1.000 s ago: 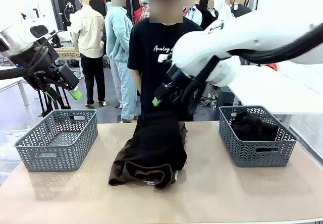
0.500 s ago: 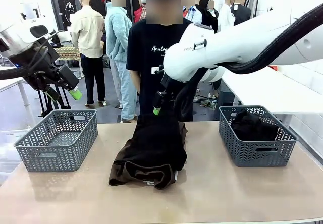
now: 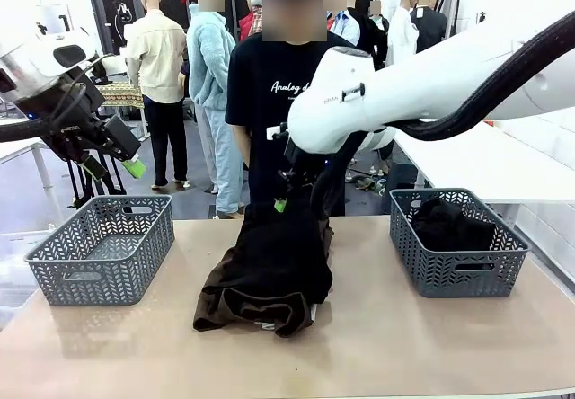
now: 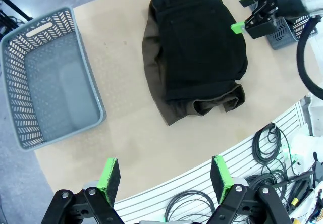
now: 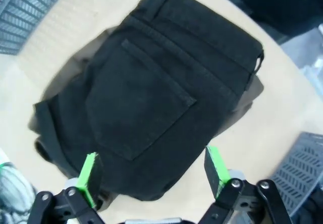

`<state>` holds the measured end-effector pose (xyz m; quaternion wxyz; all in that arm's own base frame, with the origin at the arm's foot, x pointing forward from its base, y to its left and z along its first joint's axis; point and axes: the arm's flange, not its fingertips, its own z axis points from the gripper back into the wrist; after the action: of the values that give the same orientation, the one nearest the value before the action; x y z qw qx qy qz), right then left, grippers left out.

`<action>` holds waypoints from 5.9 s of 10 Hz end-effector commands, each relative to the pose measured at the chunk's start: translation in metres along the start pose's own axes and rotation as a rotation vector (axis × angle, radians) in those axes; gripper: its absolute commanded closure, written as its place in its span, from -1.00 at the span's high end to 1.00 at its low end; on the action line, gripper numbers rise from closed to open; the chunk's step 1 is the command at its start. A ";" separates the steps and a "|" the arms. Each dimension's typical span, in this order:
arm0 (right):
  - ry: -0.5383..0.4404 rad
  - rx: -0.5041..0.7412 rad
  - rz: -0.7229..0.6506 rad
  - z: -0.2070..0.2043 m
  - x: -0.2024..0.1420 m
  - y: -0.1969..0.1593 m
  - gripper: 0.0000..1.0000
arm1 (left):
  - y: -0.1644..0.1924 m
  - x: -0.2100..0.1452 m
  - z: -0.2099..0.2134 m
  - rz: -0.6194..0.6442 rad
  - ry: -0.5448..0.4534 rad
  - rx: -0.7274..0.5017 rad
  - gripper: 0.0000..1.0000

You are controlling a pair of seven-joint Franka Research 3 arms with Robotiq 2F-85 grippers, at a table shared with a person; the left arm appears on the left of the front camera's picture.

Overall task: Sort the tops and bottoms.
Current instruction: Lift clothes from the center of the table with your right hand, then sort the clothes according to human instructions.

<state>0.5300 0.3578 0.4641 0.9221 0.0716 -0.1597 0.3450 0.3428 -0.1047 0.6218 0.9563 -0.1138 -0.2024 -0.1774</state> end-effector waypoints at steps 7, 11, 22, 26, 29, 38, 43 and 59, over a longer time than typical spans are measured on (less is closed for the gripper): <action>0.131 -0.056 -0.020 -0.066 0.023 0.008 1.00 | 0.002 -0.001 0.002 0.000 -0.002 -0.001 0.86; 0.193 -0.029 -0.035 -0.085 0.032 0.005 1.00 | 0.002 -0.001 0.002 0.000 -0.002 -0.001 0.86; 0.300 -0.013 -0.092 -0.092 0.020 0.004 -1.00 | 0.002 -0.001 0.002 0.000 -0.002 -0.001 0.86; 0.265 0.039 -0.136 -0.079 0.022 0.004 -1.00 | 0.002 -0.001 0.002 0.000 -0.002 -0.001 0.86; 0.166 -0.002 -0.114 -0.005 0.043 0.011 -1.00 | 0.002 -0.001 0.002 0.000 -0.002 -0.001 0.86; -0.003 -0.136 0.005 0.138 0.081 0.046 -1.00 | 0.002 -0.001 0.002 0.000 -0.002 -0.001 0.86; -0.041 -0.264 0.027 0.177 0.091 0.051 -1.00 | 0.002 -0.001 0.002 0.000 -0.002 -0.001 0.86; -0.080 -0.361 0.057 0.233 0.089 0.046 -1.00 | 0.002 -0.001 0.002 0.000 -0.002 -0.001 0.86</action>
<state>0.5090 0.3926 0.7122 0.9042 -0.0909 -0.2513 0.3332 0.3427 -0.1046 0.6219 0.9563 -0.1138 -0.2026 -0.1774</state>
